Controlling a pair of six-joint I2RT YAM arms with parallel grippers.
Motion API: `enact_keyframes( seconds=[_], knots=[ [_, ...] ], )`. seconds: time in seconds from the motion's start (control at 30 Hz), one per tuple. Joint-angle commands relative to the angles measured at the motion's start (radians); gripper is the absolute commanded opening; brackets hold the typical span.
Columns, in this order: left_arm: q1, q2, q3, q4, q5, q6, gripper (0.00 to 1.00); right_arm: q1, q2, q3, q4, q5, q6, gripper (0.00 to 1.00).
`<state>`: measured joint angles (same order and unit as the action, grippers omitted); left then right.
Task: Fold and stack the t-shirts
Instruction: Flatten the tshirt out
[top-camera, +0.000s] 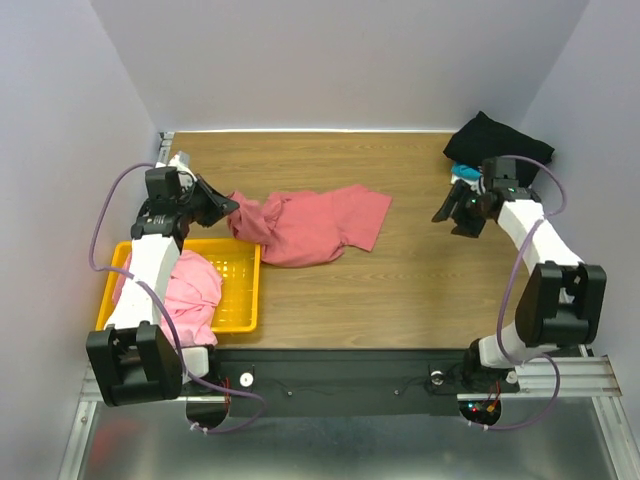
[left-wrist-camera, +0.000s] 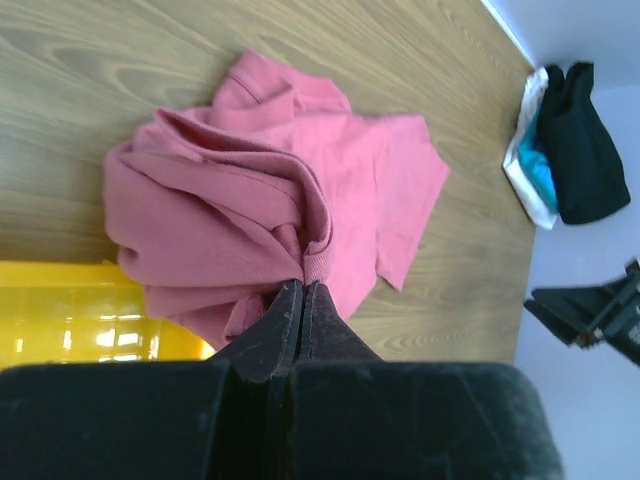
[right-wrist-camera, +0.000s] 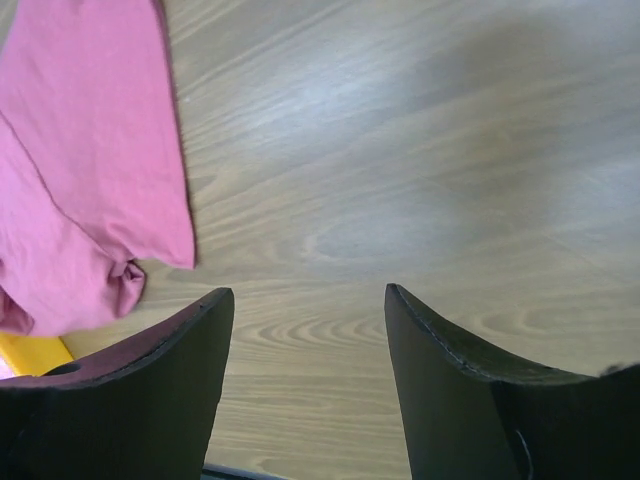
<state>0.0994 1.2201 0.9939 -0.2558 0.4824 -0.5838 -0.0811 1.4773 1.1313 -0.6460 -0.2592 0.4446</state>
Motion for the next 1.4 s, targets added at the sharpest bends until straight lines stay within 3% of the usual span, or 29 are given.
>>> enact_keyframes(
  seconds=[0.0, 0.27, 0.43, 0.57, 0.93, 1.37],
  knots=[
    [-0.039, -0.047, -0.011, 0.081, 0.060, 0.028, 0.00, 0.097, 0.079, 0.093, 0.063, -0.090, -0.020, 0.68],
    [-0.072, -0.063, -0.006, 0.076, 0.136, 0.100, 0.00, 0.334, 0.356, 0.395, 0.092, -0.084, -0.010, 0.68],
    [-0.073, -0.068, 0.034, -0.057, -0.022, 0.148, 0.00, 0.369, 0.543, 0.569, 0.103, -0.002, 0.005, 0.67],
    [-0.072, -0.054, 0.080, -0.106, -0.096, 0.196, 0.00, 0.368, 0.604, 0.630, 0.105, 0.110, 0.009, 0.67],
    [-0.072, -0.011, 0.114, -0.114, -0.087, 0.213, 0.00, 0.368, 0.721, 0.716, 0.103, 0.299, 0.005, 0.67],
    [-0.073, 0.009, 0.106, -0.111, -0.079, 0.217, 0.00, 0.368, 0.790, 0.710, 0.103, 0.325, -0.018, 0.67]
  ],
)
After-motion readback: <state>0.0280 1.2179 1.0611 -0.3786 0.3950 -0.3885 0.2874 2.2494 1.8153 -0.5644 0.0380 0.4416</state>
